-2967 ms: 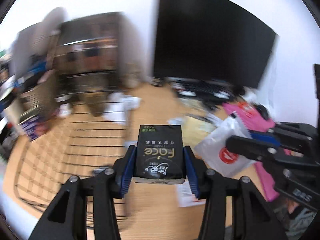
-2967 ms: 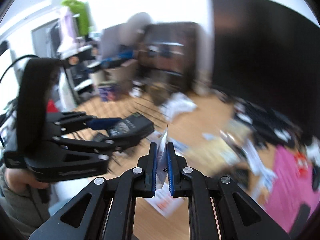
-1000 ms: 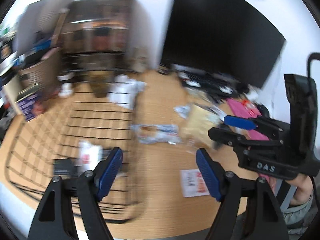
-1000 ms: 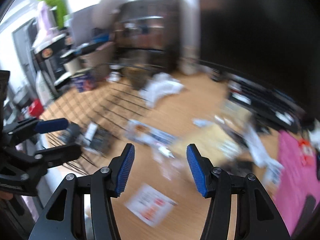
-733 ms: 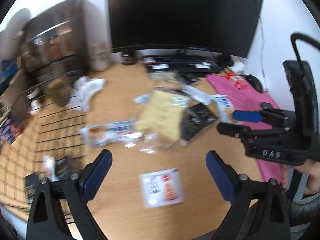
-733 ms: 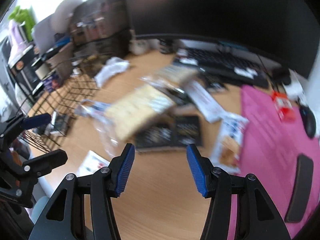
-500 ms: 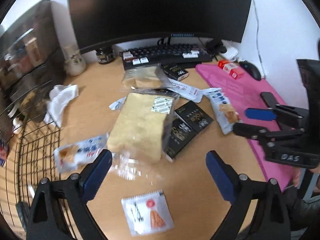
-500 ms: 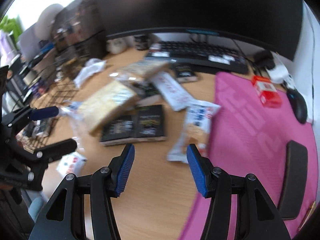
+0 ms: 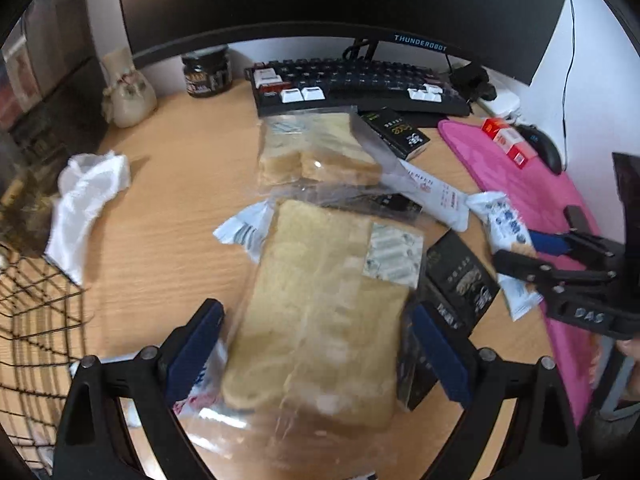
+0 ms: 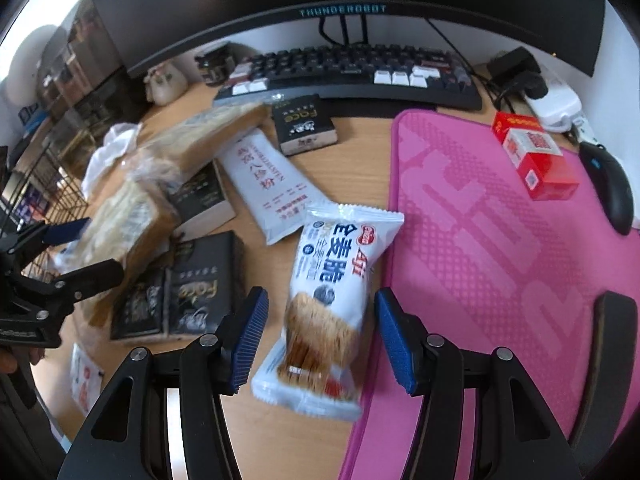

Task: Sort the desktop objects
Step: 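Grasp the bagged bread loaf with the left gripper while the right grasps the biscuit packet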

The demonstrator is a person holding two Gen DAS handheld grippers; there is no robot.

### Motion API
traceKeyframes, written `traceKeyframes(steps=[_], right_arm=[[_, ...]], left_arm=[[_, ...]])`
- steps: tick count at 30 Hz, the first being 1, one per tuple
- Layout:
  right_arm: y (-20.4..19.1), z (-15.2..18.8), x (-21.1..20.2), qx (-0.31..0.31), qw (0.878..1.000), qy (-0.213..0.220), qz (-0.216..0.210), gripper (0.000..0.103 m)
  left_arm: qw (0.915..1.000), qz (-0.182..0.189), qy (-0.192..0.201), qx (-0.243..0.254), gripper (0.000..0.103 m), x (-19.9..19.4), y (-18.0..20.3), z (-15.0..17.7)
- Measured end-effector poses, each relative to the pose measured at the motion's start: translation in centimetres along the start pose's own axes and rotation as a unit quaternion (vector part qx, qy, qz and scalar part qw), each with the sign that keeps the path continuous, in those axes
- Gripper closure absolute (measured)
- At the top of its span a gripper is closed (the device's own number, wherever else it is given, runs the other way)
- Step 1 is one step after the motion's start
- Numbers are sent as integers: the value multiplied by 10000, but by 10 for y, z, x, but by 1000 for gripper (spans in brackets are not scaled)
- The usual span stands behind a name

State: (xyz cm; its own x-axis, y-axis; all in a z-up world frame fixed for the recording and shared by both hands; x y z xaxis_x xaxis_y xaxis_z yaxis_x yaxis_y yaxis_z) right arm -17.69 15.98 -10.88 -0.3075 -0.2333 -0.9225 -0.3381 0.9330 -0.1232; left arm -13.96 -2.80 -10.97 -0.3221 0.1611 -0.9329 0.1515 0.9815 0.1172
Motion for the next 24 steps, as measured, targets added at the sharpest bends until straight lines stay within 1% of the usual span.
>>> traceKeyframes(steps=[4,7,9,11,12,14,17,24], right_arm=[[-2,-7,3,15,10000,13,-92,40],[-5,-8,8,-27,10000,-9,-79,40],[-8,-9,9,-110,9999,56,24,39],[-11,-8,10,-229,9997,82,79,40],[-12,-8,10,-278,9995,94,79,41],[-12,-8,9,-326,9994,91,120,68],[-14,-5,8,-377,9993,41,74,68],[-15,3,-6,-348,9993,166,-10,68]], left_arm=[[9999,27,-78,136,8,6,6,-4],[9995,-48,-48,312,9,12,10,-4],[9995,-75,-35,302,13,16,8,-2],[9997,0,1,245,17,15,7,-2],[9997,-2,14,227,19,14,6,-1],[9998,7,34,195,21,11,5,0],[9999,-54,47,139,23,8,2,1],[9998,-119,160,86,24,-8,2,8]])
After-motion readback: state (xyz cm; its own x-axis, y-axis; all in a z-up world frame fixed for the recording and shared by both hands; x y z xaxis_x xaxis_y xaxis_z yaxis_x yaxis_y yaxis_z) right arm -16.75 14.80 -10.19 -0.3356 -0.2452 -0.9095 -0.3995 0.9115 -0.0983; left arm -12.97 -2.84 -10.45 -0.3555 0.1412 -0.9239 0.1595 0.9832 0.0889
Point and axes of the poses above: each gripper's, at about its wrist camera, not at the fingertips, and x roughly the way its jaws point, y to its right, z to its underside, the point moved 6 cm from there along x, roughly the way its jaws point, and after that the axes turned 10 degrees about -y, right-handed, at the moved point
